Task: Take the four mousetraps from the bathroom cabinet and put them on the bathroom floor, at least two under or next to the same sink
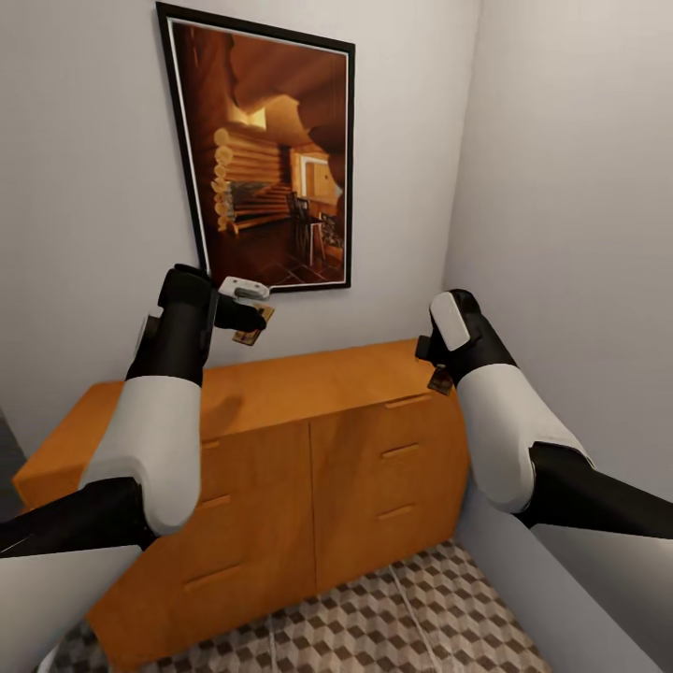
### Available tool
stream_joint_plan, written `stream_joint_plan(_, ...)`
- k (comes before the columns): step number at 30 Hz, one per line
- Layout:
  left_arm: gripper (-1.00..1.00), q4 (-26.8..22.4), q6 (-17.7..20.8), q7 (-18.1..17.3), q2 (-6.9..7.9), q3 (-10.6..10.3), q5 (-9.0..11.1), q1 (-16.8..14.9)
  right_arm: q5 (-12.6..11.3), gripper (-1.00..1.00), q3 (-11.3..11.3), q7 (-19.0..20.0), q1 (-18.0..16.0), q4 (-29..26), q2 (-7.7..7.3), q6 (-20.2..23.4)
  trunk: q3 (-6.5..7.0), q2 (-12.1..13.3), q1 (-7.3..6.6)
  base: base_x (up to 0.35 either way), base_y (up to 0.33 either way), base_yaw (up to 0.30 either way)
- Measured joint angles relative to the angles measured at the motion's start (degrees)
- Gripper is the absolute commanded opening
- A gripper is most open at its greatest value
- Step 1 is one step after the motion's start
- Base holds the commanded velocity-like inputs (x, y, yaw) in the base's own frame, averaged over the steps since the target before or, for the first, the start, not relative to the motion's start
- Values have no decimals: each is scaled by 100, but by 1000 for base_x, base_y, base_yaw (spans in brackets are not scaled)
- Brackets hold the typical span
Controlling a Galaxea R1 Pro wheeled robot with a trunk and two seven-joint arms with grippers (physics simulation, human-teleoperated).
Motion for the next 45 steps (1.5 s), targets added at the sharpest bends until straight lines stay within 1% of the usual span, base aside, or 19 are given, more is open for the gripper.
stream_joint_plan(12, -100, 4, 0, -1, 0, 6, 3, 35, -1, -100, 10, 4, 18, 0, 0, 0, 0, 0, 0, -344, -3, 0)
stream_joint_plan(15, -100, -43, 0, -1, 0, 6, -4, 281, 8, -100, 13, 4, 21, 0, 0, 0, -1, 1, 0, -344, 0, 0)
stream_joint_plan(20, -100, -32, 0, -1, 0, 6, 2, 498, 24, -100, 9, 4, 124, 0, 0, 0, 0, 0, 0, -344, 0, 0)
stream_joint_plan(21, -100, -35, 0, -1, 1, 15, -5, 651, 30, -100, 3, 5, 210, -4, 0, 0, -2, 1, 1, -344, 0, 0)
stream_joint_plan(24, -100, -39, 0, -1, 0, 63, 5, 841, 36, -100, 4, 4, 332, -7, 0, 0, 0, 0, 0, -344, 0, 0)
stream_joint_plan(26, -100, -40, 0, -1, 0, 162, 6, 1074, 26, -100, 6, 4, 477, -8, 0, 0, -1, 0, 0, -344, 0, 0)
stream_joint_plan(28, -100, -39, 0, -1, 0, 307, 4, 1220, 27, -100, 5, 8, 555, -10, 0, 0, 0, 0, 0, -344, 0, 0)
stream_joint_plan(30, -100, -39, 0, -1, 0, 552, 2, 1327, 29, -100, 4, 10, 676, -42, 0, 0, 0, 0, 0, -344, 0, 0)
stream_joint_plan(31, -100, -40, -2, -1, 1, 752, -10, 1367, 24, -100, 4, 16, 794, -55, 0, 0, -1, 1, 0, -344, 0, 0)
stream_joint_plan(32, -100, -32, -6, -1, 2, 1052, -24, 1419, 18, -100, 3, 45, 1008, -70, -1, 0, -2, 1, 1, -344, 0, 0)
stream_joint_plan(34, -100, 19, -2, 2, 1, 1382, -25, 1594, 24, -100, 7, 133, 1344, -86, -1, 0, -2, 1, 1, -344, 0, 0)
stream_joint_plan(35, -100, 158, -37, 30, 0, 1607, 33, 1905, 68, -100, 49, 442, 1731, -82, -101, 0, 3, -1, -1, -344, 0, 0)
stream_joint_plan(36, -100, 211, -61, 43, 2, 1668, -37, 2410, 52, -100, 123, 621, 2312, -64, -170, 0, -3, 2, 1, -345, 0, 0)
stream_joint_plan(38, -100, 291, -70, 66, 1, 1810, -18, 2672, 57, -100, 487, 926, 2666, -37, -259, 0, -3, 1, 0, -345, 0, 0)
stream_joint_plan(40, -100, 369, -115, 83, 17, 2116, -33, 3056, 69, -100, 943, 1140, 3054, -24, -338, -46, -3, 0, 1, -345, 0, 0)
stream_joint_plan(41, -100, 396, -139, 84, 25, 2216, -14, 3161, 79, -100, 1046, 1183, 3159, -21, -369, -121, -2, 0, 0, -345, 0, 0)
stream_joint_plan(42, -100, 461, -224, 90, 38, 2413, -33, 3316, 68, -100, 1210, 1251, 3362, -15, -432, -300, -3, 0, 0, -345, 0, 0)
stream_joint_plan(43, -100, 505, -290, 93, 42, 2515, -20, 3402, 69, -100, 1279, 1289, 3487, -7, -464, -413, -2, 0, 0, -345, 0, 0)
stream_joint_plan(45, -100, 831, -771, 162, 70, 2909, -60, 3673, 75, -100, 1516, 1494, 4000, 103, -619, -926, -3, 1, 1, -345, 0, 0)
